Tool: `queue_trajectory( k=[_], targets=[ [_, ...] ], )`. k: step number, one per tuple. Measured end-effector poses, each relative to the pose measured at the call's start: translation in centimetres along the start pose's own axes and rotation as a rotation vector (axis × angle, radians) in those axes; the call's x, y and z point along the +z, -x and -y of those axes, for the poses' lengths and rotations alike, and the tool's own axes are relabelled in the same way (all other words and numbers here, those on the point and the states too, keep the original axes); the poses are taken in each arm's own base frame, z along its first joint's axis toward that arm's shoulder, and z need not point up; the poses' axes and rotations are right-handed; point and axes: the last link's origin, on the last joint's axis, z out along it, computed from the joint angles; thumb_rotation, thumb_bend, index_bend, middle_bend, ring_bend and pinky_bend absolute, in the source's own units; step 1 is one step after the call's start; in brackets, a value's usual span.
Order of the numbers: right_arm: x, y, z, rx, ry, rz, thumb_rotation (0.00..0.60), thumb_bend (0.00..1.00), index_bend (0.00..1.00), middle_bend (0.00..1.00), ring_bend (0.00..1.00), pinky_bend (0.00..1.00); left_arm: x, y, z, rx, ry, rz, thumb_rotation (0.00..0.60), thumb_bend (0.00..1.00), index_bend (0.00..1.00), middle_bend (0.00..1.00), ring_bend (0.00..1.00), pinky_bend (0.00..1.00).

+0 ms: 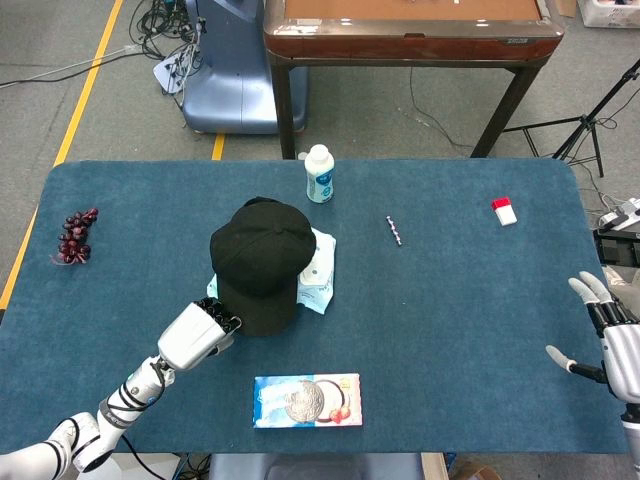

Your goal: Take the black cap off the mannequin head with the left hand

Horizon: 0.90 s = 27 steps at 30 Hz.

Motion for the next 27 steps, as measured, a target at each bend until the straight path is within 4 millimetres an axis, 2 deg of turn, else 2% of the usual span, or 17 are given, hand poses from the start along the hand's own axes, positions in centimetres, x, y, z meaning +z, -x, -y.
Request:
queue_trajectory(
  k=[27],
  targets=[
    [-0.2,-0.7,-0.6,0.037,0.016,-0.024,0.600,0.08,0.09,0.11,0.17,0.38,1.9,0.1,-0.6,-0.007,0.007,-0.079,0.600,0.04,0.72,0.84,0.70,0.76]
  ],
)
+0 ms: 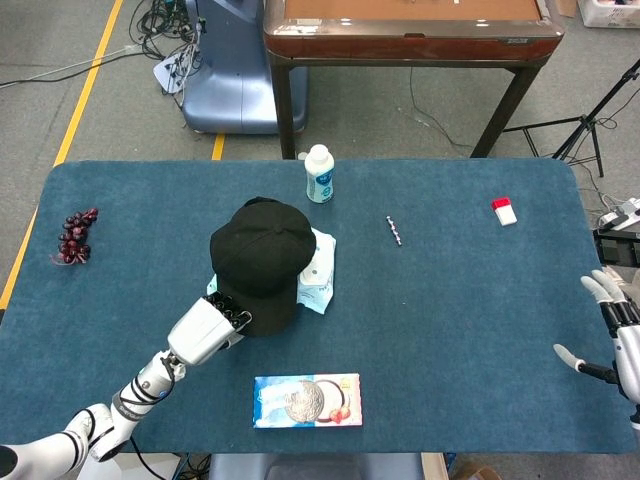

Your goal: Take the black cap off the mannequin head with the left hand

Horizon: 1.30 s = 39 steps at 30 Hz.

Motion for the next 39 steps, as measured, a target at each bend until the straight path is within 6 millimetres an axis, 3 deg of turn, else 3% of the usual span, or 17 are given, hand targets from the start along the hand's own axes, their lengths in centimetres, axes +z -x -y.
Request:
queue_trajectory(
  k=[18,26,39],
  targets=[
    [-0.02,-0.08,-0.10,-0.003,0.003,-0.003,0.600,0.08,0.09,0.11,0.17,0.38,0.20,-0.51,0.48,-0.011,-0.019,-0.074,0.600,0.04,0.62,0.85,0.70,0.76],
    [-0.02,-0.08,-0.11,-0.004,0.003,-0.003,0.600,0.08,0.09,0.11,0.17,0.38,0.31,-0.73,0.68,-0.013,-0.027,-0.115,0.600,0.04,0.51,0.85,0.71,0.77],
    [0.01,-0.02,-0.11,-0.009,0.004,0.000,0.600,0.08,0.09,0.11,0.17,0.38,0.28,-0.69,0.68,-0.032,-0.028,-0.132,0.600,0.04,0.42,0.86,0.72,0.78]
  ],
)
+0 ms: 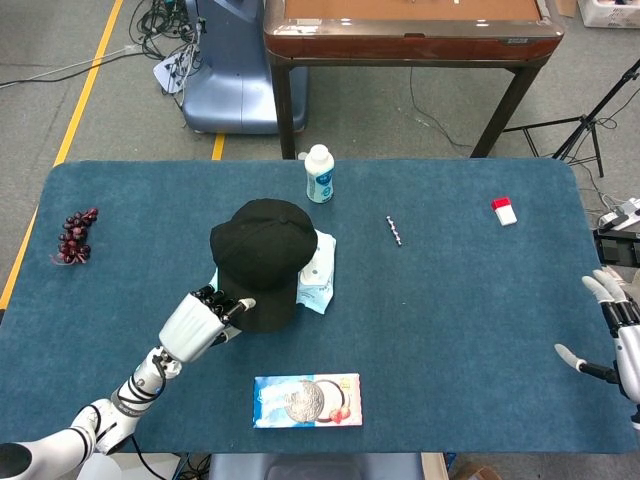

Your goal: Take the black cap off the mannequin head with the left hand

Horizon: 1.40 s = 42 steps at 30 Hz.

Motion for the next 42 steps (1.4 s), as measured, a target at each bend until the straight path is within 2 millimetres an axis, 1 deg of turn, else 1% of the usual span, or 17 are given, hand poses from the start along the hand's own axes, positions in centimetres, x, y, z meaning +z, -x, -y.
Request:
queue_trajectory(
  k=[2,13,28,33,38,42],
  targets=[
    [0.00,0.01,0.00,-0.001,-0.001,0.001,0.600,0.08,0.09,0.11,0.17,0.38,-0.02,0.04,0.00,-0.001,0.000,0.002,0.600,0.05,0.42,0.86,0.72,0.78],
    [0.02,0.04,-0.01,-0.004,0.001,0.003,0.600,0.08,0.09,0.11,0.17,0.38,-0.21,0.15,0.13,0.003,0.002,0.010,0.600,0.26,0.41,0.87,0.72,0.78],
    [0.07,0.14,0.03,-0.011,0.000,0.006,0.600,0.08,0.09,0.11,0.17,0.38,-0.37,0.22,0.19,0.001,-0.003,0.014,0.600,0.46,0.42,0.87,0.72,0.78],
    [0.09,0.19,0.03,-0.014,0.000,0.009,0.600,0.08,0.09,0.11,0.17,0.38,-0.41,0.25,0.24,0.000,-0.015,0.011,0.600,0.50,0.45,0.87,0.72,0.78],
    [0.12,0.22,0.04,-0.016,0.001,0.010,0.600,0.08,0.09,0.11,0.17,0.38,-0.28,0.08,0.22,-0.008,-0.020,-0.010,0.600,0.51,0.51,0.87,0.72,0.78],
    [0.13,0.28,0.06,-0.020,0.001,0.013,0.600,0.08,0.09,0.11,0.17,0.38,0.01,-0.29,0.19,-0.018,-0.020,-0.049,0.600,0.51,0.52,0.87,0.72,0.78]
  ],
)
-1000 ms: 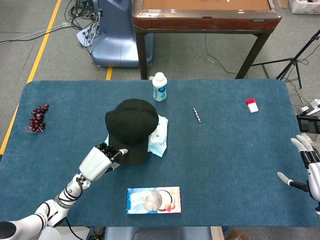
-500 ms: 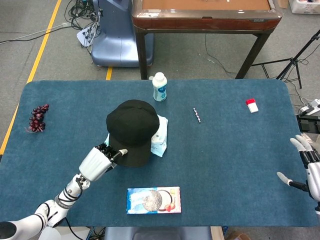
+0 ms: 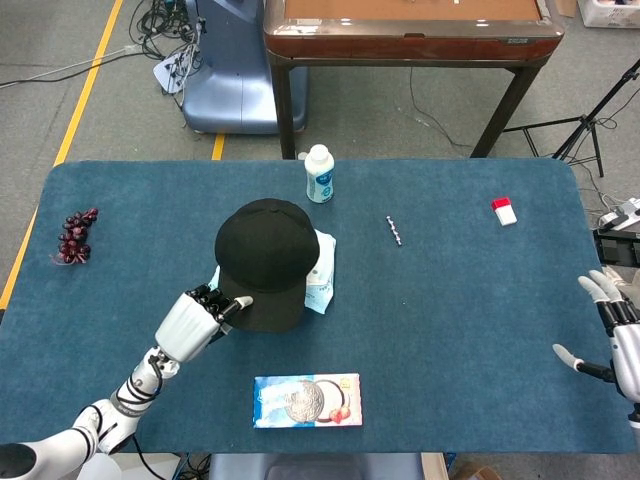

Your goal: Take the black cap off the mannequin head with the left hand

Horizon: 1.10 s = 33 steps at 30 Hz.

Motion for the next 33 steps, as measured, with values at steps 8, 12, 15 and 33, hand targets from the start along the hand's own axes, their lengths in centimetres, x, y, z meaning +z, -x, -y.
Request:
queue_trajectory(
  k=[8,12,15,33],
  targets=[
    [0.1,0.2,0.1,-0.010,-0.001,0.009,0.600,0.08,0.09,0.11,0.17,0.38,0.5,-0.7,-0.1,-0.009,0.010,-0.043,0.600,0.53,0.53,0.87,0.72,0.78],
    [0.2,0.3,0.1,-0.013,0.000,0.014,0.600,0.08,0.09,0.11,0.17,0.38,1.0,-1.2,0.0,-0.006,0.008,-0.063,0.600,0.54,0.54,0.87,0.72,0.78],
    [0.2,0.4,0.2,-0.016,0.000,0.019,0.600,0.08,0.09,0.11,0.17,0.38,1.4,-1.6,0.2,-0.003,0.006,-0.075,0.600,0.54,0.54,0.87,0.72,0.78],
    [0.7,0.9,0.2,-0.029,0.008,0.043,0.600,0.08,0.09,0.11,0.17,0.38,5.9,-4.0,0.7,0.014,-0.056,-0.053,0.600,0.54,0.54,0.86,0.72,0.78]
  ],
)
